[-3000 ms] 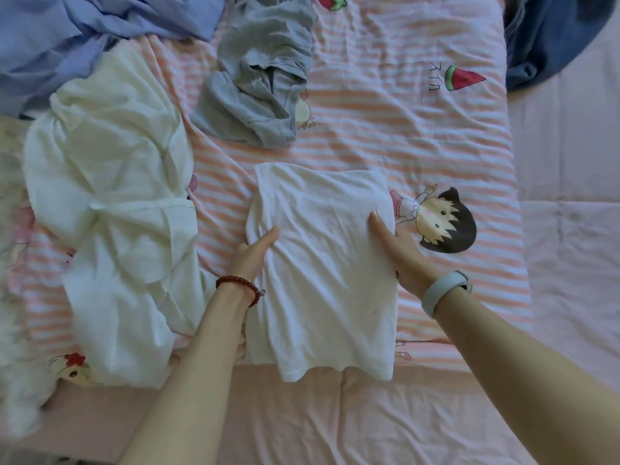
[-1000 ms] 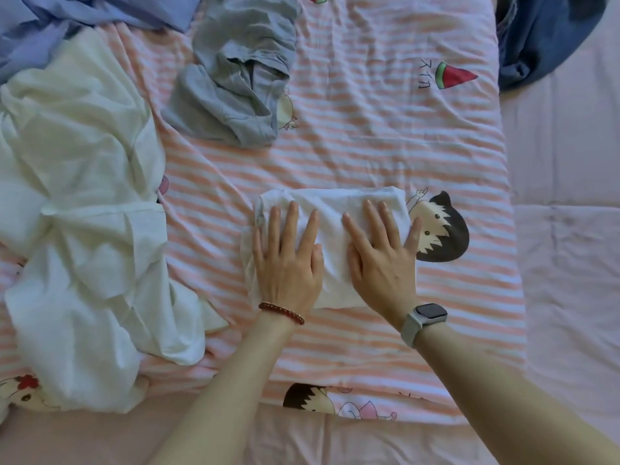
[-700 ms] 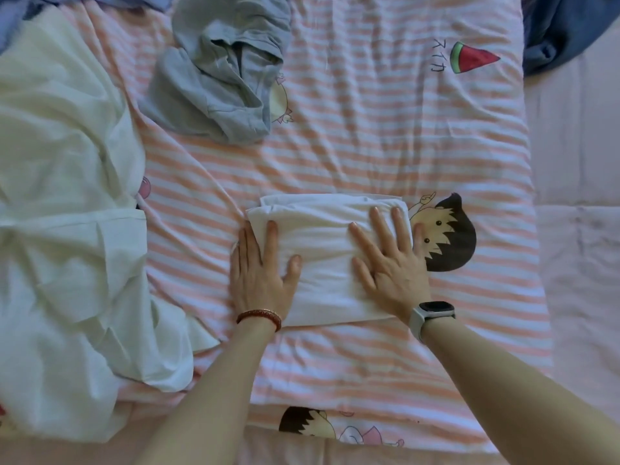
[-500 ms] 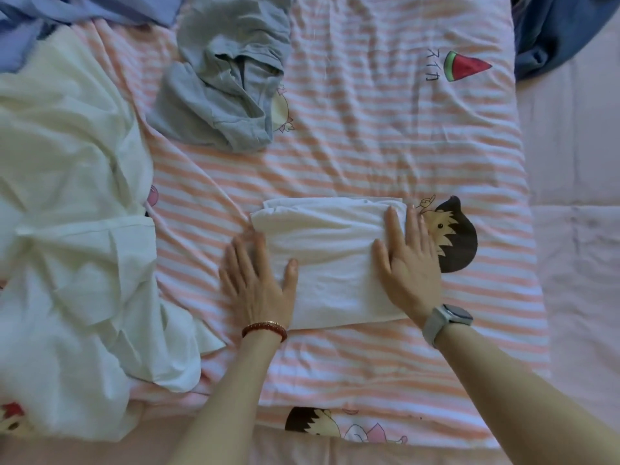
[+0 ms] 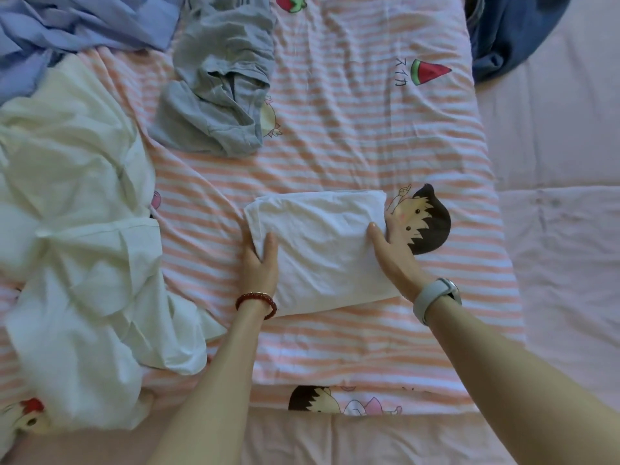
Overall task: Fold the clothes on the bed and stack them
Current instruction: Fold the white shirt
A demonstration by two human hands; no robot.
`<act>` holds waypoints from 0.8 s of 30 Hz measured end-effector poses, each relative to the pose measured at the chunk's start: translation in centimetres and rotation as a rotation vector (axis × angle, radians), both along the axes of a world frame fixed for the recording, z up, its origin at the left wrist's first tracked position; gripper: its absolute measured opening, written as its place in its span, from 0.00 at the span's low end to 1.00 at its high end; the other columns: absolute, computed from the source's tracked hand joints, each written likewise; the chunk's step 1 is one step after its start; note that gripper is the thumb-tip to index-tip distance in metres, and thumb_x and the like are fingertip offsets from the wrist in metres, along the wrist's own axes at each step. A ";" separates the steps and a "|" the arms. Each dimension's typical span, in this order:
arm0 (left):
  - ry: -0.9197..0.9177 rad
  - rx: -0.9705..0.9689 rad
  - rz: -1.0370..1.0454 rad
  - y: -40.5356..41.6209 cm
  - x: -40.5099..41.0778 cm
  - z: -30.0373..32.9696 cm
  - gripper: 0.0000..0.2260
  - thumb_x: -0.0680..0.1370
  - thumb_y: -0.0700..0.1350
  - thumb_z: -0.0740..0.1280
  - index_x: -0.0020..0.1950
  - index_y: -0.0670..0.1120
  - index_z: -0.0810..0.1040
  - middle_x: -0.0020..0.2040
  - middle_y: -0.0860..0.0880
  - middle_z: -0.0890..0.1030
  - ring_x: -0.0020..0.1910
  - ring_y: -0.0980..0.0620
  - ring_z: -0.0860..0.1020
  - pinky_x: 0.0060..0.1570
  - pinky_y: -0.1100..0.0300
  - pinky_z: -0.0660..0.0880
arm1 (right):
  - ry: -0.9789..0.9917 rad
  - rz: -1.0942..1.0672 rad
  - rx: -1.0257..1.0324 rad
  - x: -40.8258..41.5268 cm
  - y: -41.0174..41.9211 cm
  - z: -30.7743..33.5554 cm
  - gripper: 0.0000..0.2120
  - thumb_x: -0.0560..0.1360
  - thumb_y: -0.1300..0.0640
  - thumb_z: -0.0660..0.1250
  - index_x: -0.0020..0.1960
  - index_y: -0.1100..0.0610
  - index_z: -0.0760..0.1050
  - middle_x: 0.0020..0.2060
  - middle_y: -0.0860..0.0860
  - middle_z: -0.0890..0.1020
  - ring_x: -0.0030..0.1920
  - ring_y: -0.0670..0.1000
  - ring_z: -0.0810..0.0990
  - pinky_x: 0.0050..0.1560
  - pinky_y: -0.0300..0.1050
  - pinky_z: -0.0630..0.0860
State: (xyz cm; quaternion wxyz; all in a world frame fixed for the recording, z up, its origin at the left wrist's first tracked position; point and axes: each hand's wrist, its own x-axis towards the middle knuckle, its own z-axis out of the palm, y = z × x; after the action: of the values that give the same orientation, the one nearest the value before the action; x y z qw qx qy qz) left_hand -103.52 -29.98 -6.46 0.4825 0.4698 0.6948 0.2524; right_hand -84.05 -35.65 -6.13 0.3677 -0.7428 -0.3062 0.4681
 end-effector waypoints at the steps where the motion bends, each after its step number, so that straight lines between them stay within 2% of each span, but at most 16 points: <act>1: -0.023 -0.004 0.014 -0.1 0.0 0.1 0.20 0.81 0.51 0.57 0.72 0.48 0.63 0.59 0.53 0.73 0.56 0.52 0.73 0.54 0.61 0.68 | 0.048 -0.001 -0.007 0.2 -0.1 -0.2 0.25 0.78 0.43 0.55 0.72 0.47 0.57 0.68 0.46 0.64 0.67 0.53 0.67 0.64 0.54 0.69; 3: -0.056 0.006 0.038 -0.4 0.0 0.4 0.18 0.82 0.49 0.56 0.71 0.45 0.64 0.62 0.50 0.73 0.60 0.51 0.72 0.60 0.59 0.69 | 0.147 -0.013 -0.019 0.5 -0.7 -0.4 0.32 0.74 0.37 0.56 0.74 0.44 0.53 0.73 0.45 0.59 0.71 0.51 0.63 0.68 0.57 0.66; 5: -0.077 0.027 0.030 -0.9 -0.1 0.8 0.18 0.82 0.48 0.55 0.71 0.44 0.64 0.64 0.49 0.72 0.62 0.52 0.71 0.63 0.58 0.67 | 0.199 -0.053 0.015 0.5 -1.8 -0.3 0.29 0.77 0.40 0.57 0.75 0.45 0.54 0.73 0.41 0.58 0.71 0.47 0.61 0.70 0.52 0.63; 6: -0.073 0.038 0.022 -1.3 -0.2 1.1 0.19 0.82 0.47 0.55 0.72 0.44 0.64 0.65 0.49 0.71 0.63 0.52 0.70 0.65 0.58 0.66 | 0.212 -0.081 0.026 0.3 -2.6 0.1 0.27 0.78 0.42 0.58 0.74 0.45 0.56 0.72 0.41 0.60 0.70 0.46 0.62 0.70 0.50 0.63; 9: -0.036 0.075 -0.036 -4.1 -0.2 2.3 0.20 0.82 0.45 0.55 0.74 0.44 0.59 0.71 0.47 0.67 0.69 0.50 0.66 0.68 0.58 0.63 | 0.234 -0.170 0.029 -0.5 -6.6 1.6 0.24 0.78 0.46 0.59 0.73 0.48 0.61 0.69 0.45 0.68 0.67 0.48 0.68 0.67 0.52 0.68; 14: -0.080 -0.025 -0.207 -11.2 1.9 5.3 0.21 0.82 0.46 0.54 0.75 0.47 0.58 0.72 0.48 0.67 0.69 0.50 0.67 0.67 0.57 0.64 | 0.162 -0.356 -0.080 -0.3 -16.1 5.2 0.21 0.79 0.48 0.59 0.71 0.51 0.64 0.67 0.47 0.70 0.66 0.49 0.70 0.67 0.53 0.67; 20: -0.168 -0.159 -0.378 -18.3 7.1 8.7 0.23 0.81 0.50 0.56 0.75 0.49 0.57 0.73 0.48 0.64 0.71 0.48 0.65 0.68 0.44 0.64 | 0.060 -0.572 -0.111 2.7 -26.2 10.7 0.25 0.77 0.45 0.62 0.71 0.50 0.65 0.67 0.47 0.71 0.66 0.49 0.70 0.67 0.55 0.67; 22: -0.202 -0.170 -0.444 -20.1 10.2 10.3 0.23 0.81 0.50 0.57 0.75 0.50 0.56 0.73 0.48 0.64 0.70 0.48 0.65 0.67 0.45 0.65 | 0.003 -0.642 -0.098 4.8 -28.7 12.9 0.26 0.76 0.45 0.62 0.71 0.52 0.65 0.66 0.48 0.72 0.65 0.49 0.71 0.67 0.54 0.68; 24: -0.245 -0.154 -0.504 -21.5 14.0 12.0 0.23 0.81 0.48 0.57 0.75 0.50 0.56 0.72 0.49 0.65 0.68 0.49 0.67 0.66 0.48 0.67 | -0.049 -0.703 -0.060 7.4 -30.9 14.9 0.22 0.79 0.50 0.61 0.71 0.53 0.64 0.67 0.48 0.71 0.66 0.49 0.70 0.68 0.52 0.67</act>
State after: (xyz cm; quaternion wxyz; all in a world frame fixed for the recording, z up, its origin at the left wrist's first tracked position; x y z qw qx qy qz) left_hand -89.53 -51.44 5.58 0.6446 0.5557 0.5098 0.1258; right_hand -76.69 -66.53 8.77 0.4770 -0.8244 -0.0267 0.3035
